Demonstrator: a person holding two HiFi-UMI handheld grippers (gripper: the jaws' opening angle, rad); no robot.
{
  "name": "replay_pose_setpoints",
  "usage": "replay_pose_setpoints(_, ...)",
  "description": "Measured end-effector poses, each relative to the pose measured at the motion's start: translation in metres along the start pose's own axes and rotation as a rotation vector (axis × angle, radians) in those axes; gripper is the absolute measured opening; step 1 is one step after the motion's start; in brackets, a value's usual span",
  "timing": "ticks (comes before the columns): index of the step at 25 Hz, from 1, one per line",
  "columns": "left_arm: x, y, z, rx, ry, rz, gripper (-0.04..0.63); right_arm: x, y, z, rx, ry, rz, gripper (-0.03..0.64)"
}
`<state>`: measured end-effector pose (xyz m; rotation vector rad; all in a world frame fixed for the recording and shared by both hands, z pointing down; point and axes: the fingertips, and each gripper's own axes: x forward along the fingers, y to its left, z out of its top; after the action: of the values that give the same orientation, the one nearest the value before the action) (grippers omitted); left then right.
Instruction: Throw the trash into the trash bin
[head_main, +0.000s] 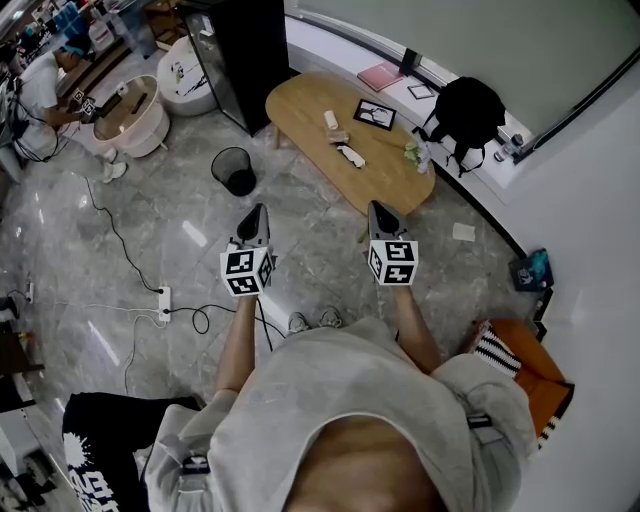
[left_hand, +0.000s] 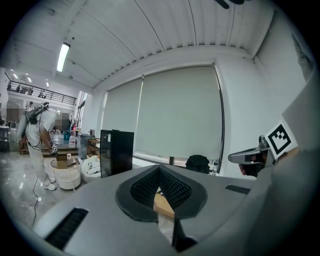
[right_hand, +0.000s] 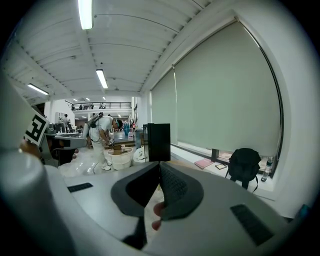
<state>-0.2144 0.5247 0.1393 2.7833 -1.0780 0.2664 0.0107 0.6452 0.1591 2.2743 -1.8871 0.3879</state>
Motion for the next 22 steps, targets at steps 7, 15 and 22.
replay_pose_setpoints(7,0.009,-0.016,-0.003,-0.008,0.012,0.029,0.018,0.004,-0.023,-0.006,-0.011,0.026,0.028,0.029)
replay_pose_setpoints(15,0.014,-0.012,-0.014,-0.025,0.033,0.076,0.017,0.018,-0.036,-0.015,0.016,0.045,0.047,0.029)
replay_pose_setpoints(22,0.035,0.003,-0.013,-0.035,0.025,0.091,0.017,0.046,-0.039,-0.011,0.003,0.047,0.061,0.029)
